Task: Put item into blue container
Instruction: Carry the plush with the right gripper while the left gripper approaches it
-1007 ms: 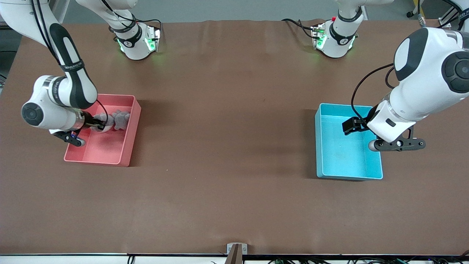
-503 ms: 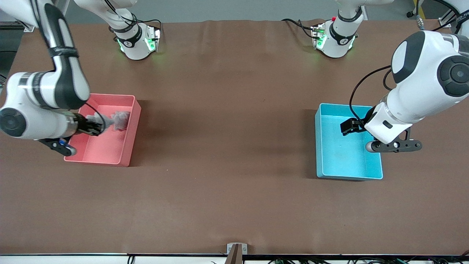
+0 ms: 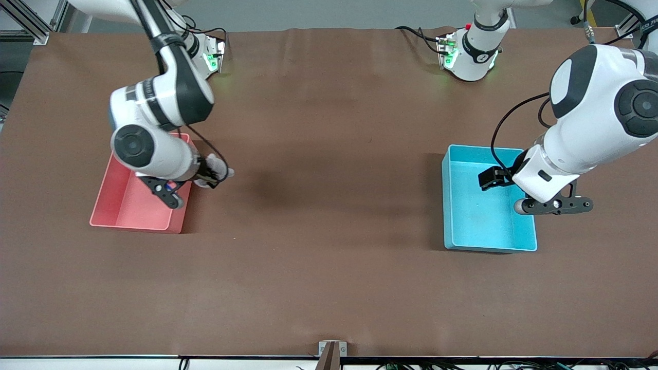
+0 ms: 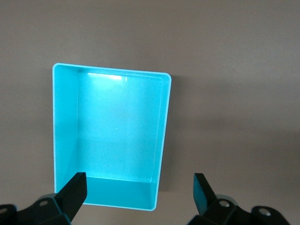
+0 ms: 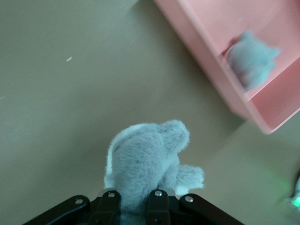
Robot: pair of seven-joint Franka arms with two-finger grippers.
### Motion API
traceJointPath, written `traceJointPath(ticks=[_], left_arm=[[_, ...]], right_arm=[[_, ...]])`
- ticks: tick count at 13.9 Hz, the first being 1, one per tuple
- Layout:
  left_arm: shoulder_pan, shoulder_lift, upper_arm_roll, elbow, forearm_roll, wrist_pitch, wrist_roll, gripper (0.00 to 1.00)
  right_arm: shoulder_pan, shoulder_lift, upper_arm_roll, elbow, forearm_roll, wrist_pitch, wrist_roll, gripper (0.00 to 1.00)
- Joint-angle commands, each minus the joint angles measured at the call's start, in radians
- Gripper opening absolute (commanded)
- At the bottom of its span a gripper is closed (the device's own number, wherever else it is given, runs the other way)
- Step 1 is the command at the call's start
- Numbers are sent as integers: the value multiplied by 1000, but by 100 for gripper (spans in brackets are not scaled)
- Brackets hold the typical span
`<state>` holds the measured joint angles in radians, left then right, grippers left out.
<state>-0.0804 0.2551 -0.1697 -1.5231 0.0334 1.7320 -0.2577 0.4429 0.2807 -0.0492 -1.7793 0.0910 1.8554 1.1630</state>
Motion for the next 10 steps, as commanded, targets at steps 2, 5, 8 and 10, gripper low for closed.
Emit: traceJointPath(ticks=[2,5,8,10], left_arm=[[-2,6,-4,-2,31,9,5,100],[-12,13,-7,-2,17,9,-3,100],[-16,23,-7,-2,16,6,-12,100],[-18,33,-10,0,-6,6,-15,100]], right_arm=[[156,89,-12,11,9,164,249,2],[246,178,-12,23,9,327,394,2],[313,285,-12,95,4,398,513,2],[342,348,-12,168,3,400,576,2]])
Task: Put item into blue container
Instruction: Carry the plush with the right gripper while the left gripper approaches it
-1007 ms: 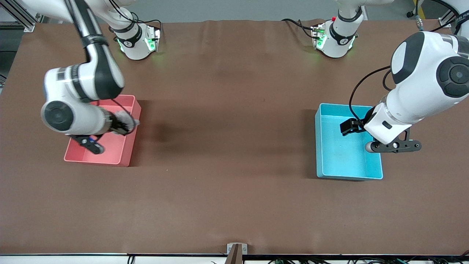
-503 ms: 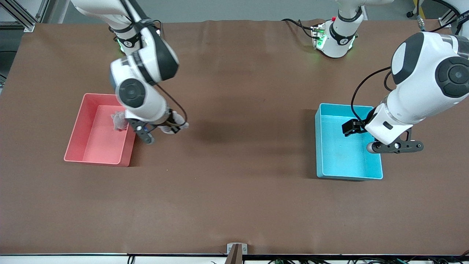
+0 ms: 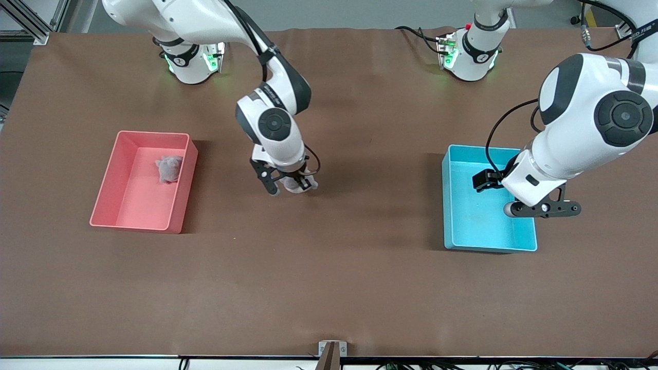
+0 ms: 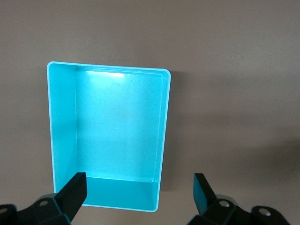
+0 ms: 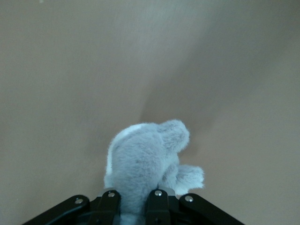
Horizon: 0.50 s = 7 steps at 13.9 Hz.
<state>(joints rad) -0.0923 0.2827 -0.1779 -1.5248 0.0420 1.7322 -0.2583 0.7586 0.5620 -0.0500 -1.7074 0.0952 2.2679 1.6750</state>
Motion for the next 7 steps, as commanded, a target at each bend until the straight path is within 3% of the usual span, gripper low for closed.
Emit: traceJointPath(ticks=[1,7], left_arm=[[-4,7,-2,2,-52,9,-16,100],[-53,29,-2,11,-108,53,-19,100]], right_arm=[[36,94,-11,133,-2,-13,98,2],[85,150,-11,166,-2,96,207,3]])
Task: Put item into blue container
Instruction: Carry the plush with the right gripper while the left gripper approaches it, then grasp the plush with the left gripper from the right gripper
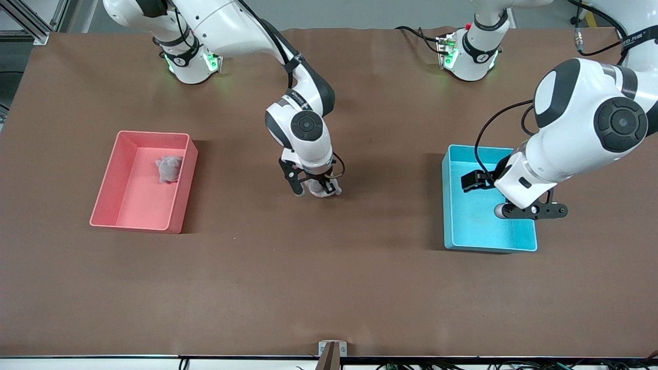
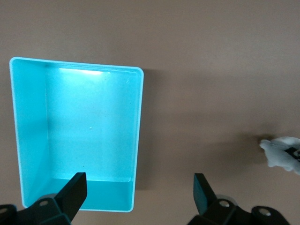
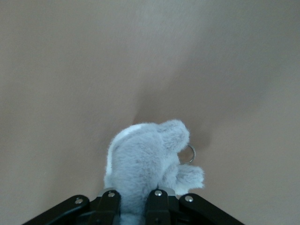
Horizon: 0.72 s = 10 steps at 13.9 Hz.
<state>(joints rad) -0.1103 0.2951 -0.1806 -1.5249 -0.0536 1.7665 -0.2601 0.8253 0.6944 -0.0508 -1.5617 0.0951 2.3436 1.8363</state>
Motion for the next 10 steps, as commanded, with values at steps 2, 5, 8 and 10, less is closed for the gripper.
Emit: traceJointPath(ticks=[2,5,8,10], left_arm=[[-69,38,1,12,-15,24,-39,100],[-152,87,1,28,-9,34,-190,100],[-245,127,3,35,-3,88,-373,100],[-304,162,4,34,1,123,-474,100]], right_arm=[[26,30,-11,22,-3,28,54,7],[29,39,-11,20,-9,37,52,75],[28,42,-12,20,-35,33,38,100],[6,27,-15,22,-49,17,-9,100]])
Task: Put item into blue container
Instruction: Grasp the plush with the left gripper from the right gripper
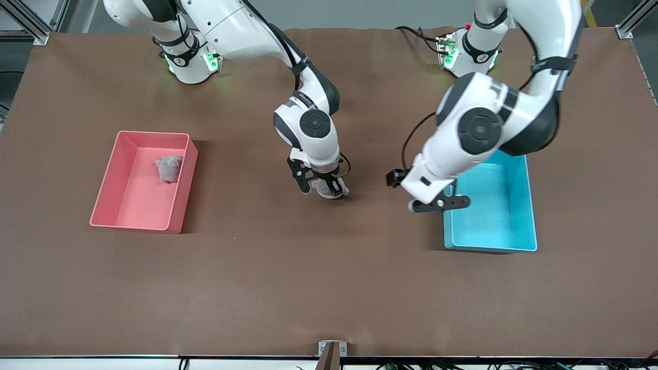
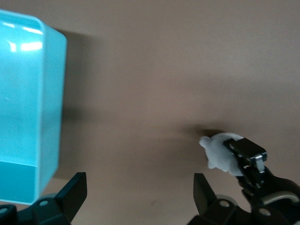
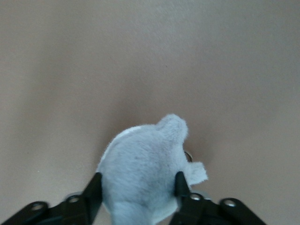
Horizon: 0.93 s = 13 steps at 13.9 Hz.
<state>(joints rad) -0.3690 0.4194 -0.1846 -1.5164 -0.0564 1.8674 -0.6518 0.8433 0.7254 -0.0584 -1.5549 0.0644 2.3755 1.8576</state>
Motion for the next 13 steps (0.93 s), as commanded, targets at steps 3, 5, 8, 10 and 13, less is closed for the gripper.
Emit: traceJointPath(ticks=[3,5,8,10,13], left_arm=[[-61,58,8,22,18,36,-111,100],[-64,77,7,24,10,42,-135,100],[-108,139,7,24,6,166,-280,100],[-160,197,8,27,10,235,-391,100],[-180,254,7,28,6,352,-520,100]], right_arm=[[-72,-64,-6,15,-11,-99,-133,100],[-119,-124,-6,4,-8,-194,-272,100],[-191,-234,-8,-88,-6,-236,-421,100],[-254,-311,-8,-169,-6,-280,-567,100],[-366,-391,-9,-223,-6,-387,-800,100]])
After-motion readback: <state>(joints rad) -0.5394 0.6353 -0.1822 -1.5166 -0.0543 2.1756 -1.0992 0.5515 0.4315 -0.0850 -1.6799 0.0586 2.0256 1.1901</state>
